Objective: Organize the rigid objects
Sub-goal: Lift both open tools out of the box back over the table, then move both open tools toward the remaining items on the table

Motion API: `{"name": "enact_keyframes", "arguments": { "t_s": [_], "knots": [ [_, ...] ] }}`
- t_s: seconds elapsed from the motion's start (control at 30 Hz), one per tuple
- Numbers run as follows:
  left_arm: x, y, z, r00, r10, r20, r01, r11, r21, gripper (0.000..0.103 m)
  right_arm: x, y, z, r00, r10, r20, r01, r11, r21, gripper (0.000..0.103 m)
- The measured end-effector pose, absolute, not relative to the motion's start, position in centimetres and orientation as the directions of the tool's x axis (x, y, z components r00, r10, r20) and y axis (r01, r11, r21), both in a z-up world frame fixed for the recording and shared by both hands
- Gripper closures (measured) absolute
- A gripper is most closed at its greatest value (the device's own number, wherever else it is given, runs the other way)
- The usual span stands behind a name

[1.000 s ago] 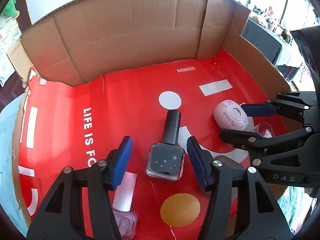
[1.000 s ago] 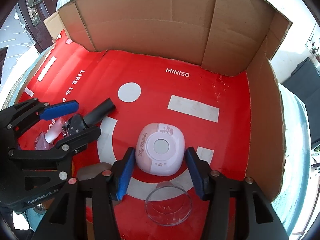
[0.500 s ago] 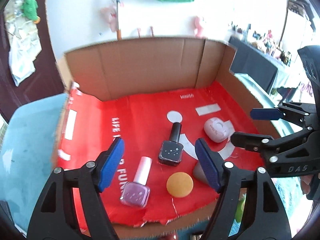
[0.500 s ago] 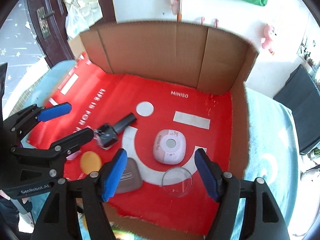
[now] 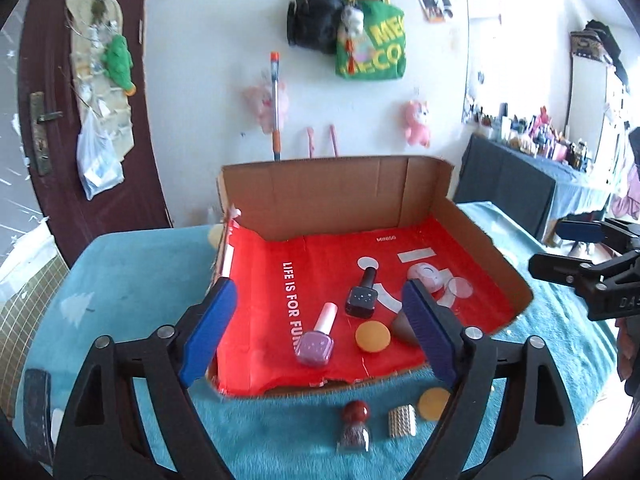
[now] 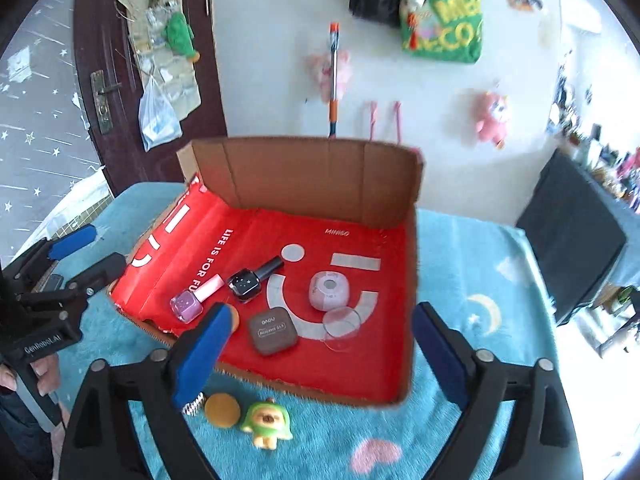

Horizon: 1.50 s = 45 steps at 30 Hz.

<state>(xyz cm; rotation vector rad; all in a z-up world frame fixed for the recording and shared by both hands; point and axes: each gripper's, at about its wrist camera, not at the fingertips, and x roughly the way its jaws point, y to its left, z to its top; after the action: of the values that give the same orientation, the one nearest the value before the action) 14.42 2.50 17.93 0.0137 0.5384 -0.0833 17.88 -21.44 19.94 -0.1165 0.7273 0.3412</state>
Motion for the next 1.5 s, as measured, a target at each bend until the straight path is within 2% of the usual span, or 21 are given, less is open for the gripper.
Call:
{"name": "enact_keyframes", "arguments": {
  "t_s": [0.07,0.43,0.63,0.77,0.93,1.1,1.5],
  "knots": [
    [12.8,2.6,17.9,0.868,-0.067,-0.492,0.068,0.998,-0.016,0.014,16.0,-21.7,20.3,0.719,0.27,-0.64,-0.344,0.939,0.009,0.0],
    [6.0,2.3,16.2,0.899,-0.093,-0.428,0.077,0.996,-0.053,0.01,7.2,-23.1,19.1,0.806,0.245,-0.54,-0.27,0.962,0.034,0.0],
    [4.2,2.1,13.8,0.906,-0.062,-0.419,0.044,0.998,-0.051,0.009,4.3,-22.7,16.2,0.845,0.18,-0.504,-0.227,0.973,-0.033,0.0],
    [3.9,2.3,11.1,0.894,-0.049,-0.446,0.024,0.998,-0.062,0.009,3.1,-22.8,14.0,0.864,0.162,-0.477,-0.193,0.981,-0.017,0.0],
    [3.5,2.0,8.6,0.883,-0.049,-0.466,0.035,0.999,-0.037,0.009,3.2,-23.2,11.1,0.853,0.169,-0.494,-0.171,0.984,0.041,0.0],
    [3.3,2.0,6.6,0.872,-0.077,-0.484,0.044,0.996,-0.08,0.009,3.4,-23.2,8.9,0.849,0.17,-0.5,-0.16,0.985,0.064,0.0],
    [3.6,1.3,4.0,0.859,-0.065,-0.508,0.037,0.997,-0.064,0.009,3.1,-21.6,5.3,0.853,0.149,-0.5,-0.165,0.986,0.012,0.0]
  ]
}}
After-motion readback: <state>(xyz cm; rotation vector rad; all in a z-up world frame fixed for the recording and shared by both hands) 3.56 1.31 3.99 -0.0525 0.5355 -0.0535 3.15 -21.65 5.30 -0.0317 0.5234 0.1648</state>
